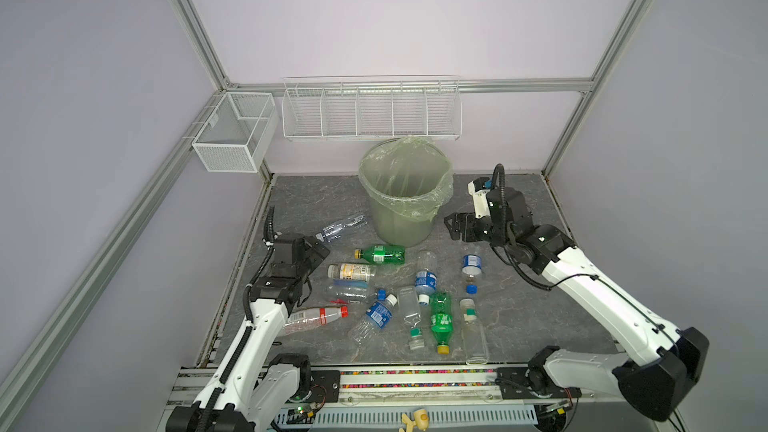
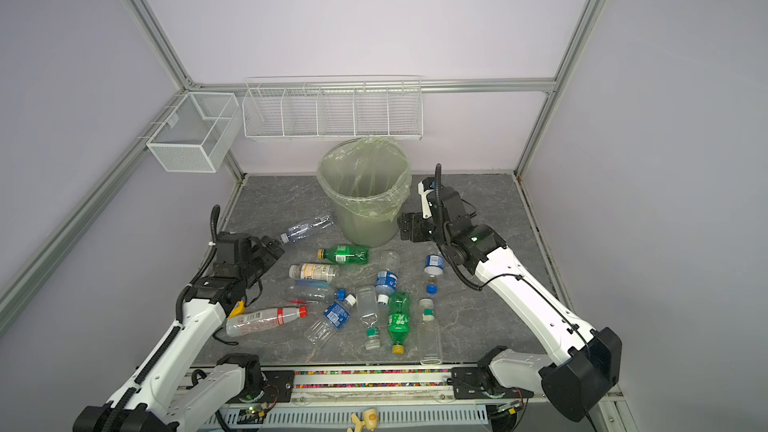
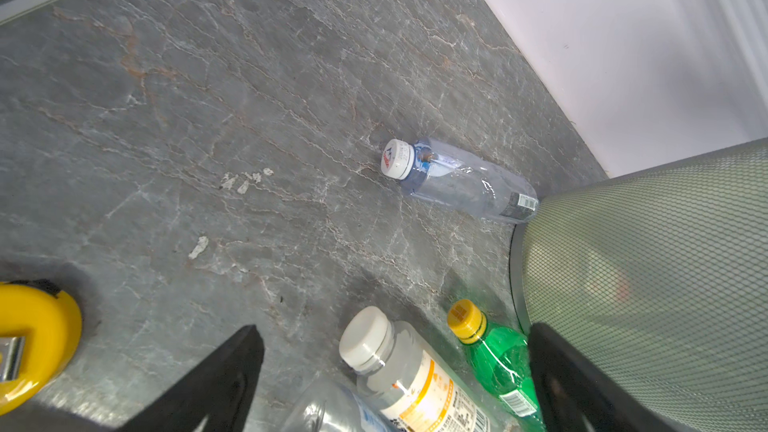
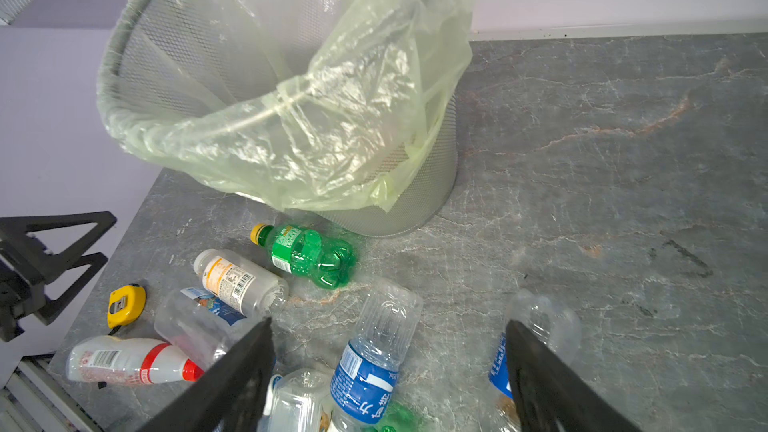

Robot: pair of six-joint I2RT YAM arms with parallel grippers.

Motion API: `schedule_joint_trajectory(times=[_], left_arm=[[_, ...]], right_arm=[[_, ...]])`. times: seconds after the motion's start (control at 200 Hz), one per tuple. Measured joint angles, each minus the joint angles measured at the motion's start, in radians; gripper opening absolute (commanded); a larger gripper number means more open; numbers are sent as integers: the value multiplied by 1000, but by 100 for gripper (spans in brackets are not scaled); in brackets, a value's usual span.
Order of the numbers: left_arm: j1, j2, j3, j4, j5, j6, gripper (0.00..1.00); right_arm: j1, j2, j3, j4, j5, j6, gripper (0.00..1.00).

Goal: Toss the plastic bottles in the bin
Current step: 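Draw the right gripper back from the bin while the left arm reaches forward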

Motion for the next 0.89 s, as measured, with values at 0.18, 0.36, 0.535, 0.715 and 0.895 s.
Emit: schedule_joint_trajectory(times=[0.18, 0.36, 0.535, 0.715, 0.895], left_arm=[[-45, -34, 1, -56, -10, -32, 99], [-172, -53, 11, -137, -55, -94, 99], [-216, -79, -6, -165, -46, -193, 99], [-244, -57, -63, -151, 14, -285, 100], [-253, -35, -63, -150, 54, -325, 100]], right_arm=[[-2, -34, -53, -13, 29, 8, 88], [-2, -53, -101, -15, 43, 31, 88], [-2, -55, -120, -21, 51, 46, 88], [-2, -58, -127, -25, 64, 56, 88], [-2, -89, -167, -26, 75, 69, 88]])
